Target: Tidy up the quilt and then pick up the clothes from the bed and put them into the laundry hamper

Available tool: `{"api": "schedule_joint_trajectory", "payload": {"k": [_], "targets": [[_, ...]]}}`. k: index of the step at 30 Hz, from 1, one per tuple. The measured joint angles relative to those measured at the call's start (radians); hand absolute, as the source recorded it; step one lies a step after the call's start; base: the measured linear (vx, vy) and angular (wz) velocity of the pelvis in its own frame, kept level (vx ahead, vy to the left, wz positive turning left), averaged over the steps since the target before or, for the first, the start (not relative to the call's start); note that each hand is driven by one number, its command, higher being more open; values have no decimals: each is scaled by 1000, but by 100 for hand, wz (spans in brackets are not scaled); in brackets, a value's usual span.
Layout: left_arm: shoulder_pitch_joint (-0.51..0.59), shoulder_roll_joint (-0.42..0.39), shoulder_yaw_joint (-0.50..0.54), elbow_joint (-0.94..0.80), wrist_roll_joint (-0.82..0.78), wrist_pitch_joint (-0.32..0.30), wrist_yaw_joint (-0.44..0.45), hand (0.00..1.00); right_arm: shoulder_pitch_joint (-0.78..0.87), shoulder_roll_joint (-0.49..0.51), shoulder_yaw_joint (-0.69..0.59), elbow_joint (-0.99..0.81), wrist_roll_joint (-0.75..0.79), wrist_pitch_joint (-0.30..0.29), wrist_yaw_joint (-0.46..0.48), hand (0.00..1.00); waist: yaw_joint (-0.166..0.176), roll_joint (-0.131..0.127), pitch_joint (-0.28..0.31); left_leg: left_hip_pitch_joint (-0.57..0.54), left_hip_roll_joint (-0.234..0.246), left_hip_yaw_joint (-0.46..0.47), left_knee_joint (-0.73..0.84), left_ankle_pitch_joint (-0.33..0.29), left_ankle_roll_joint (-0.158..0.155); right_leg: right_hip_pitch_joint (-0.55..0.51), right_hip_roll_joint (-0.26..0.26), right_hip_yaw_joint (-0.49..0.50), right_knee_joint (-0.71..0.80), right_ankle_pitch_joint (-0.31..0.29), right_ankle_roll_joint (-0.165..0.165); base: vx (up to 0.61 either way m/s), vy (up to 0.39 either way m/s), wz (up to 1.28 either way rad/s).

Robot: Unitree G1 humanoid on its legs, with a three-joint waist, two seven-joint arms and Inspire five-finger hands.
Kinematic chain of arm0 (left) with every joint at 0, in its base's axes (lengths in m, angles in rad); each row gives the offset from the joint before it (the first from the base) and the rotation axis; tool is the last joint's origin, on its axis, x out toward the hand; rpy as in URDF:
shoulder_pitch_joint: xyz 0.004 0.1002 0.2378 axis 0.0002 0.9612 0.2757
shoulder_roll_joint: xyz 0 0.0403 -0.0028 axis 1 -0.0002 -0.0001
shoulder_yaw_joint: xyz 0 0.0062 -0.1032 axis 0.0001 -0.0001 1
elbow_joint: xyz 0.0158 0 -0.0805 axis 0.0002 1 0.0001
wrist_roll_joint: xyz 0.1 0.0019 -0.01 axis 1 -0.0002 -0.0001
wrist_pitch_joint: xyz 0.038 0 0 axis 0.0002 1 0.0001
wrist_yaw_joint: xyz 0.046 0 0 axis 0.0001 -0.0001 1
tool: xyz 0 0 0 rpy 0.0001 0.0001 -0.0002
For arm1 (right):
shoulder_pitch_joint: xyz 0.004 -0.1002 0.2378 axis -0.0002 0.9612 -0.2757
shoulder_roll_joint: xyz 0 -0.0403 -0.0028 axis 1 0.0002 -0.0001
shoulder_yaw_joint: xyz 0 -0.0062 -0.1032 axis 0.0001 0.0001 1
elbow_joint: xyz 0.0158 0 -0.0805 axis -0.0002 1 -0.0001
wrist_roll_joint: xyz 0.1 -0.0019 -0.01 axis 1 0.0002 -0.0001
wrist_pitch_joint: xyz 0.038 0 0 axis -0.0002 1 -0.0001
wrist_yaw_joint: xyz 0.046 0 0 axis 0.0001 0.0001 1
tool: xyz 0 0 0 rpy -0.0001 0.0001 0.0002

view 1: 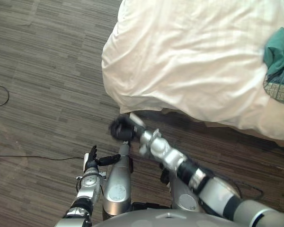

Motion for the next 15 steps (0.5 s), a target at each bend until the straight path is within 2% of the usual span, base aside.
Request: {"api": "schedule_joint_trajectory", "payload": {"k": [3,6,8,10,11,13,15], "targets": [[5,2,0,1,3,1,1,100,3,5,40,-70,34,5,25,0,-2,-5,-2,45,13,14,-1,-5,-6,38,10,10,-4,-1,-2,0,-35,-18],[32,17,1,2,3,0,4,100,-21,21,-11,-322,144,-20,17,0,-19,-29,-31,63,29,29,-3,-20,-24,46,26,29,-10,-5,-7,-55,-33,-21],[39,31,2,29,4,6,6,100,-47,59,-79,-541,266,-96,14,0,-29,-49,-61,66,39,45,-4,-22,-27,45,33,38,-20,-7,-10,-21,-22,-17],[54,37,2,29,8,16,11,100,-65,76,-96,-618,332,-128,16,0,-33,-58,-76,71,39,52,-3,-25,-27,46,32,43,-20,-3,-10,30,-9,-12],[67,41,2,29,8,20,15,100,-77,93,-112,-677,397,-163,21,0,-35,-68,-94,76,39,63,-2,-30,-28,47,32,52,-21,-2,-9,53,-3,-16],[83,45,2,39,8,25,17,100,-101,121,-139,-714,508,-219,28,0,-39,-73,-127,78,38,71,0,-26,-21,49,32,61,-28,2,-6,86,-11,-12],[91,45,2,38,10,26,18,100,-113,125,-160,-713,558,-244,25,0,-45,-72,-134,89,36,76,0,-26,-21,62,32,64,-38,7,-6,82,-12,-5]]}}
